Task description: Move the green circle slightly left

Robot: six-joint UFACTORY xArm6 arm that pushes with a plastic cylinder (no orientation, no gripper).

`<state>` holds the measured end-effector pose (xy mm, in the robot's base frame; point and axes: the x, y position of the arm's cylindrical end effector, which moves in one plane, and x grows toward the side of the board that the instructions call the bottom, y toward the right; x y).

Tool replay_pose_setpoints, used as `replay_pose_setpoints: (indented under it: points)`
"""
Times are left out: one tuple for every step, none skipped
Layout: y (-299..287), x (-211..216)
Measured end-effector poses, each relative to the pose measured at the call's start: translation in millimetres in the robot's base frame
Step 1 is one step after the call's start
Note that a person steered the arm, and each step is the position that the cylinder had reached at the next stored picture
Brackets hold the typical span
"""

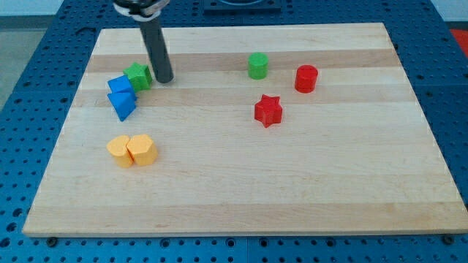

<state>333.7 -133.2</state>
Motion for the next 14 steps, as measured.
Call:
replay_pose_setpoints:
  points:
    - [27.5, 7.7]
    - [56.0, 33.5]
    - [107.8, 39.0]
    - [166.4, 28.8]
    - [195.0, 2.6]
    - [192.6, -20.7]
    - [167.3, -22.4]
    - [167.1, -22.4]
    - [174.1, -21.6]
    - [160.9, -21.6]
    - [139.8, -21.6]
    - [132.2, -17.9]
    - [108.8, -15.4]
    - [108.6, -15.6]
